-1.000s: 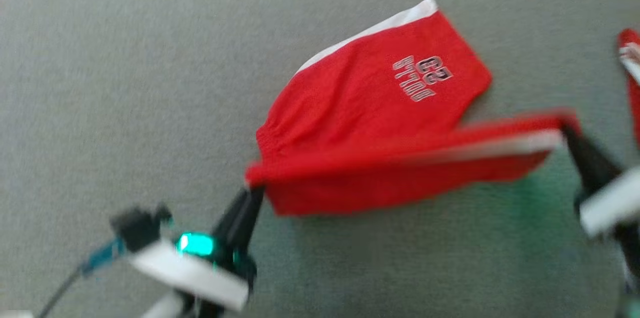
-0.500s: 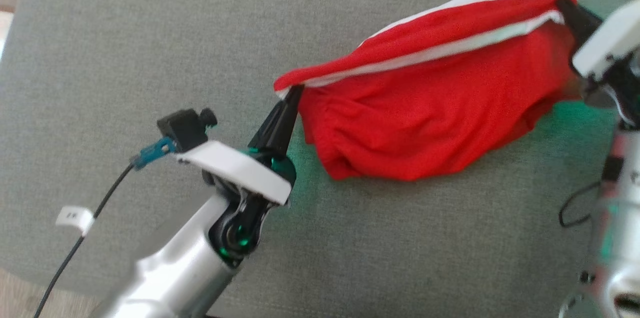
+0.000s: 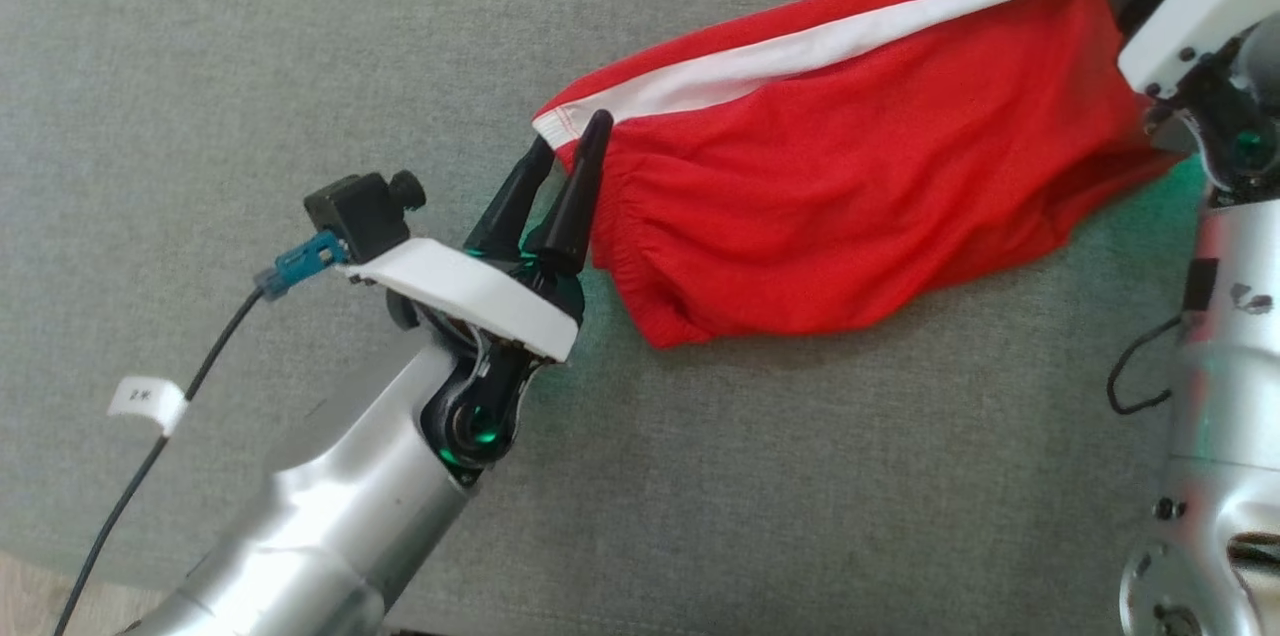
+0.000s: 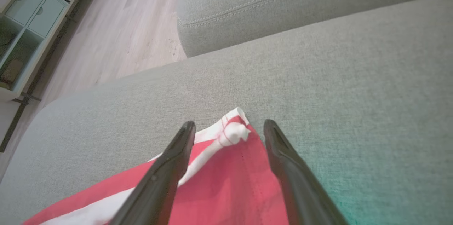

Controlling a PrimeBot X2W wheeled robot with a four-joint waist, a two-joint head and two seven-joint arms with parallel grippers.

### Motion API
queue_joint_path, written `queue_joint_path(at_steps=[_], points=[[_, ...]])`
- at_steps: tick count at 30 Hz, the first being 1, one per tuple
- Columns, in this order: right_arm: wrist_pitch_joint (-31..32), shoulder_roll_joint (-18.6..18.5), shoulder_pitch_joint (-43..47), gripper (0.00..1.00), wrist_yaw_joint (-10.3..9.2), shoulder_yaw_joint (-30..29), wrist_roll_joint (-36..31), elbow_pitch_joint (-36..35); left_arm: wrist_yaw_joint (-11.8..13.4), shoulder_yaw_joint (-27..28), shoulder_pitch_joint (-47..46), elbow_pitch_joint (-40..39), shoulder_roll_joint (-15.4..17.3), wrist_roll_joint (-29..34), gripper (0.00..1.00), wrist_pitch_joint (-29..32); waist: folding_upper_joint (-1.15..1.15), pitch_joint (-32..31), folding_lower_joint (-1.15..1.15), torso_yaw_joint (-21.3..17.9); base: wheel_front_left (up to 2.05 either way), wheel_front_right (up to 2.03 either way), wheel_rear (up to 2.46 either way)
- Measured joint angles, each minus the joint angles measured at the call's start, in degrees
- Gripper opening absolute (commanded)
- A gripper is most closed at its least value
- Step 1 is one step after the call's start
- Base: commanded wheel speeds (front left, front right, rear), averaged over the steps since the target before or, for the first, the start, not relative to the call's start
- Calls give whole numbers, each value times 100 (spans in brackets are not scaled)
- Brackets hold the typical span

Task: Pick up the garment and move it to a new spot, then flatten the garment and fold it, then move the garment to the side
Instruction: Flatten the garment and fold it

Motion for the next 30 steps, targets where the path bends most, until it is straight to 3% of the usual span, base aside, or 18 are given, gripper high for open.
queue_joint_path(at_steps=[4, 9, 13, 17, 21, 22, 23, 30], points=[[-45, -257, 155, 100, 0, 528, -97, -375, 125, -91, 31, 33, 58, 309, 100, -152, 0, -39, 0, -62, 0, 0, 0], [201, -890, 742, 100, 0, 1100, -336, -845, 866, -19, 378, -175, 416, 1296, 100, -378, 0, -49, -1, -100, 0, 0, 0], [489, -937, 925, 100, 0, 1048, -352, -850, 1278, 761, 865, -1022, 345, 2497, 100, -396, 0, 41, -1, 0, 0, 0, 0], [617, -858, 915, 100, 0, 937, -404, -813, 1305, 1357, 1297, -1617, 45, 3645, 100, -404, 0, 157, 0, 137, 0, 0, 0], [672, -861, 895, 100, 0, 936, -460, -777, 1070, 1770, 1818, -1814, -286, 4292, 100, -413, 0, 180, 0, 249, 0, 0, 0], [675, -831, 895, 85, 0, 916, -413, -742, 999, 1850, 1913, -1813, -345, 4415, 100, -413, 0, 162, 0, 252, 0, 0, 0], [676, -789, 894, 0, -1, 920, -350, -704, 937, 1948, 1987, -1806, -403, 4523, 100, -413, 0, 140, -1, 245, 0, 0, 0], [597, -238, 1056, 0, 0, 739, 280, -639, 543, 2520, 2350, -1683, -632, 4948, 100, -414, 0, -55, 0, -52, 0, 0, 0]])
